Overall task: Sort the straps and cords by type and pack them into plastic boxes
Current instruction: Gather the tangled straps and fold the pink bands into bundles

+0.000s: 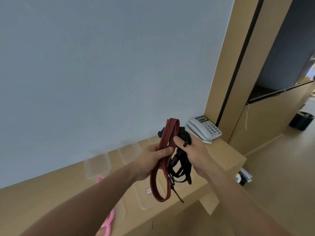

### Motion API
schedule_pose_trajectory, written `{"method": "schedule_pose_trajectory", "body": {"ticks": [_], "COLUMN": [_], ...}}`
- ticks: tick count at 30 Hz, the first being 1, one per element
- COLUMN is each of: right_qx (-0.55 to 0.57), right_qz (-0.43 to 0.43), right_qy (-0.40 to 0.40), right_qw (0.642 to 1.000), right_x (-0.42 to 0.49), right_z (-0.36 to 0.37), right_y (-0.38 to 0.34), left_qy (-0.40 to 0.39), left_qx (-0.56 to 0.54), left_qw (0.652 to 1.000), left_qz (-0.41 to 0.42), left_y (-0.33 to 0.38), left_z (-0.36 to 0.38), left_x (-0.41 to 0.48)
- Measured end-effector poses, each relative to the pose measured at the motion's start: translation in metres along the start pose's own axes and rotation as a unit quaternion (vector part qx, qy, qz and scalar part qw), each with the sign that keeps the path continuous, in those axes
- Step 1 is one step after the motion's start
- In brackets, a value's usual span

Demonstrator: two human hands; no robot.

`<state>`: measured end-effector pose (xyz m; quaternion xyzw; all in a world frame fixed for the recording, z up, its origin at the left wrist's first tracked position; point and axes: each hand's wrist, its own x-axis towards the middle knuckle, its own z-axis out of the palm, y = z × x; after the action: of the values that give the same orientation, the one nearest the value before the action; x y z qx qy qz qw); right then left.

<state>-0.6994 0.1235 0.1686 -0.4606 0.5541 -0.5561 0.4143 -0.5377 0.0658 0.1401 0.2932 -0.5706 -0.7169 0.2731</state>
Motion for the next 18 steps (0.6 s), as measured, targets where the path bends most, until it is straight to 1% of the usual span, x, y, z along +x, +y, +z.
{"method": "schedule_pose_trajectory", "body": {"ticks": [3, 4, 6, 7, 9, 11, 13, 16, 18], "right_qx": [-0.053, -0.077, -0.147, -0.190, -0.273, -0.320, -0.340, -0.373, -0.378], "right_qz": [0.016, 0.028, 0.052, 0.064, 0.086, 0.098, 0.101, 0.117, 0.130], "right_qy": [0.049, 0.054, 0.039, 0.031, 0.029, 0.030, 0.040, 0.039, 0.025], "right_qw": [0.997, 0.995, 0.987, 0.979, 0.958, 0.942, 0.934, 0.919, 0.916], "right_x": [0.013, 0.017, 0.030, 0.036, 0.048, 0.063, 0.075, 0.095, 0.099], "right_z": [-0.019, -0.025, -0.036, -0.039, -0.042, -0.044, -0.044, -0.036, -0.029], "right_y": [0.020, 0.029, 0.053, 0.066, 0.093, 0.118, 0.135, 0.162, 0.175], "left_qy": [0.090, 0.126, 0.177, 0.187, 0.182, 0.160, 0.145, 0.156, 0.155], "left_qx": [-0.005, -0.006, -0.013, -0.019, -0.037, -0.036, -0.024, -0.046, -0.057], "left_qw": [0.995, 0.991, 0.981, 0.978, 0.974, 0.974, 0.975, 0.970, 0.966], "left_qz": [-0.038, -0.050, -0.079, -0.096, -0.132, -0.158, -0.167, -0.180, -0.198], "left_y": [-0.011, -0.013, -0.019, -0.022, -0.027, -0.034, -0.038, -0.048, -0.052], "left_z": [-0.015, -0.021, -0.033, -0.037, -0.044, -0.051, -0.055, -0.063, -0.066], "left_x": [0.018, 0.025, 0.041, 0.049, 0.066, 0.083, 0.096, 0.114, 0.119]}}
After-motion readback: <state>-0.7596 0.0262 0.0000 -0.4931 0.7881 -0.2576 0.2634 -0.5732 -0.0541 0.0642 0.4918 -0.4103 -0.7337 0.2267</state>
